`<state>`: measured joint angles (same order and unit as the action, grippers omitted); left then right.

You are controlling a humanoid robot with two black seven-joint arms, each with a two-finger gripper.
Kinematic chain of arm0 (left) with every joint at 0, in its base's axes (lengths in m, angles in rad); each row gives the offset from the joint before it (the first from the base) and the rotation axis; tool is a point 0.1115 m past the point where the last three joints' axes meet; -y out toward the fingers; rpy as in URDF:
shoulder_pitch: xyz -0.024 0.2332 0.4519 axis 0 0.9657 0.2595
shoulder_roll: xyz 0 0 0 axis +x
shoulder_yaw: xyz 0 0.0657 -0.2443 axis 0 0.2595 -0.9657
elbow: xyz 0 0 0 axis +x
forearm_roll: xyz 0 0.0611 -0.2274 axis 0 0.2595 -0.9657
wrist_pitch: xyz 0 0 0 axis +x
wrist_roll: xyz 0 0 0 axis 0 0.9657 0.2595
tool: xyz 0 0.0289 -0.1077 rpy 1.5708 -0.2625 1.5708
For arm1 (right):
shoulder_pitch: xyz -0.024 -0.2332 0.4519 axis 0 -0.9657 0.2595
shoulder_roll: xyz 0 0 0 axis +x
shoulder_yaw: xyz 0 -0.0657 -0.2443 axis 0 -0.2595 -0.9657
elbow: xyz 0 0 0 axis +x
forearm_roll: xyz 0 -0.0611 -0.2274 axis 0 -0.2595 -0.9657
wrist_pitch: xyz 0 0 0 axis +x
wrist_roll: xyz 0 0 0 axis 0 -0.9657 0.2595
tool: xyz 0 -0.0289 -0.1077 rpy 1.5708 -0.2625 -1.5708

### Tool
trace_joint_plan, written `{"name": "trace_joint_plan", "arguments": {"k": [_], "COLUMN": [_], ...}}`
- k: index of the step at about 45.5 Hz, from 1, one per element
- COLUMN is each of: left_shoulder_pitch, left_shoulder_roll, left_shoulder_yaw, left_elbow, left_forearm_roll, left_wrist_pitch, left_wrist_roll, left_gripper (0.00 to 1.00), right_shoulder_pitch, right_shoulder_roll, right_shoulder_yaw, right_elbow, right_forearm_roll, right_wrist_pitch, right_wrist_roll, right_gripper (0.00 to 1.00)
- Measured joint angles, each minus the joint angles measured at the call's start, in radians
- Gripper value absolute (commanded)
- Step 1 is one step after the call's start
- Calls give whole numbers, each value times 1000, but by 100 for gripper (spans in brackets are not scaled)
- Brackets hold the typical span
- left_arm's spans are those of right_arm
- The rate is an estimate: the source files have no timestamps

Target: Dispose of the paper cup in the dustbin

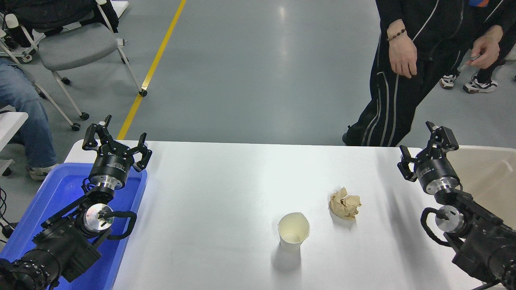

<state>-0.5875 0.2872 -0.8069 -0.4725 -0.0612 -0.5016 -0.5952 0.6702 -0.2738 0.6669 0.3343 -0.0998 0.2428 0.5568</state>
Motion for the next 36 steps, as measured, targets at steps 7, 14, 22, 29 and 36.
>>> {"name": "trace_joint_plan", "arguments": {"k": [7,14,22,29,36], "left_shoulder_pitch": [0,0,0,0,0], "left_shoulder_roll": [0,0,0,0,1], "left_shoulder_yaw": [0,0,0,0,0], "left_elbow": [0,0,0,0,0], "left_forearm_roll": [0,0,0,1,1], "left_wrist_pitch": [0,0,0,0,0], "left_wrist_roll": [0,1,1,0,0], "left_gripper": [100,100,100,100,100], "right_shoulder_pitch": [-1,-1,1,5,10], "right_shoulder_roll": [0,1,2,3,-8], "right_shoulder_yaw": [1,2,3,2,-3], "right_elbow": [-4,-6,-6,-4,-2], "right_forearm_roll": [0,0,0,0,0], "right_wrist_pitch": [1,2,2,2,5], "right_wrist_roll": [0,0,0,0,-2], "right_gripper": [100,100,100,100,100]}}
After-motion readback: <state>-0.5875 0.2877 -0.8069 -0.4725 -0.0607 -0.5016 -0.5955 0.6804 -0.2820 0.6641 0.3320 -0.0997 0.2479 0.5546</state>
